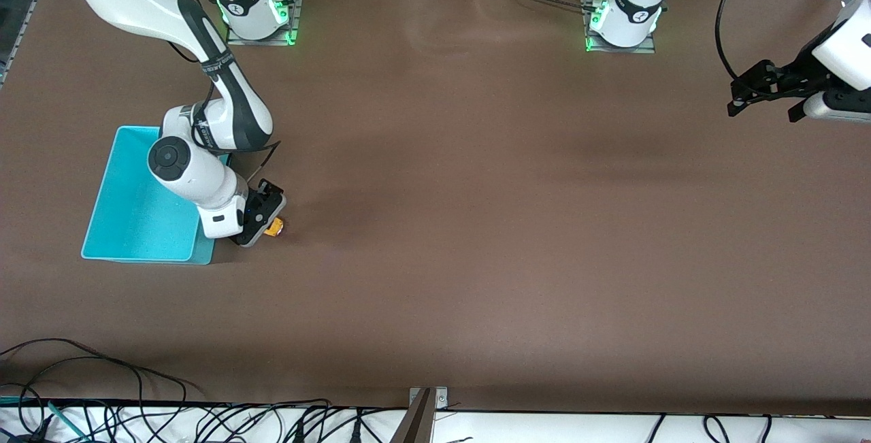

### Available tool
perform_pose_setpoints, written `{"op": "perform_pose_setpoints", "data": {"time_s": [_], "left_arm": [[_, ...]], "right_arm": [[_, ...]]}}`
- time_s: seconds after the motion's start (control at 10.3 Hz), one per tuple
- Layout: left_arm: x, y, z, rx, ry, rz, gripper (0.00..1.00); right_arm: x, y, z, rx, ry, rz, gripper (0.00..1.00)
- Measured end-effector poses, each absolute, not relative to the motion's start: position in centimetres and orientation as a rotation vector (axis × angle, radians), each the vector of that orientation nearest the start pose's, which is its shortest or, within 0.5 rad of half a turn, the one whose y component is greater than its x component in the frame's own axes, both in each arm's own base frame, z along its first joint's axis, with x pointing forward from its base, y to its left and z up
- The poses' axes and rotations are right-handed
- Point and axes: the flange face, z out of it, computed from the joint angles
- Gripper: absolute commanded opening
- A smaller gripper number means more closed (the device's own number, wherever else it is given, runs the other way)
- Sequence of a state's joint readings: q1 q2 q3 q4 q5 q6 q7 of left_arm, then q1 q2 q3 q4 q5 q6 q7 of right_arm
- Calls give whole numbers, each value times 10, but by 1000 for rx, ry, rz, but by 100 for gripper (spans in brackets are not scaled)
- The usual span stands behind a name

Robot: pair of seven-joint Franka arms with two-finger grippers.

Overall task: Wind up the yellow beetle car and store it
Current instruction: 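Reach the right gripper to the car beside the box and grasp it, then lift the car with the right gripper over the cyan box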

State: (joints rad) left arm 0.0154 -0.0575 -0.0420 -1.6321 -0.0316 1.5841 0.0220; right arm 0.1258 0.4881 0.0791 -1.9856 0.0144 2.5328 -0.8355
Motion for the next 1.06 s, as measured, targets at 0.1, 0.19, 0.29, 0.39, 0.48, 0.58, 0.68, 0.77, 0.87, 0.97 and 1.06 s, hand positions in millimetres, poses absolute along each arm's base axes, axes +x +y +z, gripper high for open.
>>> {"op": "perform_pose_setpoints", "data": {"time_s": [0.1, 0.19, 0.29, 0.39, 0.48, 0.58, 0.68, 0.77, 0.87, 0.97, 1.06], "left_arm": [[538, -18, 634, -3170, 70, -35, 100], [540, -18, 639, -3170, 65, -47, 100], [541, -17, 641, -3171, 56, -38, 100], [542, -14, 640, -3171, 38, -26, 100], [542, -10, 637, -3171, -4, -2, 100], [542, -6, 635, -3171, -59, 20, 100], [542, -5, 634, -3169, -93, 31, 100], [541, -9, 634, -3169, -97, 32, 100], [541, -14, 634, -3169, -87, 34, 100], [541, -18, 634, -3169, -77, 36, 100], [541, -21, 634, -3169, -67, 36, 100]], "right_arm": [[605, 119, 220, -2707, -1549, -124, 100], [605, 114, 218, -2694, -1585, -146, 100], [604, 110, 216, -2681, -1617, -166, 100], [603, 108, 212, -2676, -1632, -178, 100], [600, 107, 207, -2674, -1638, -183, 100], [596, 106, 198, -2676, -1641, -201, 100], [590, 105, 187, -2678, -1643, -219, 97], [585, 104, 179, -2677, -1648, -223, 84], [583, 104, 177, -2668, -1665, -225, 66], [584, 103, 177, -2654, -1692, -229, 48], [585, 101, 179, -2640, -1719, -234, 38]]}}
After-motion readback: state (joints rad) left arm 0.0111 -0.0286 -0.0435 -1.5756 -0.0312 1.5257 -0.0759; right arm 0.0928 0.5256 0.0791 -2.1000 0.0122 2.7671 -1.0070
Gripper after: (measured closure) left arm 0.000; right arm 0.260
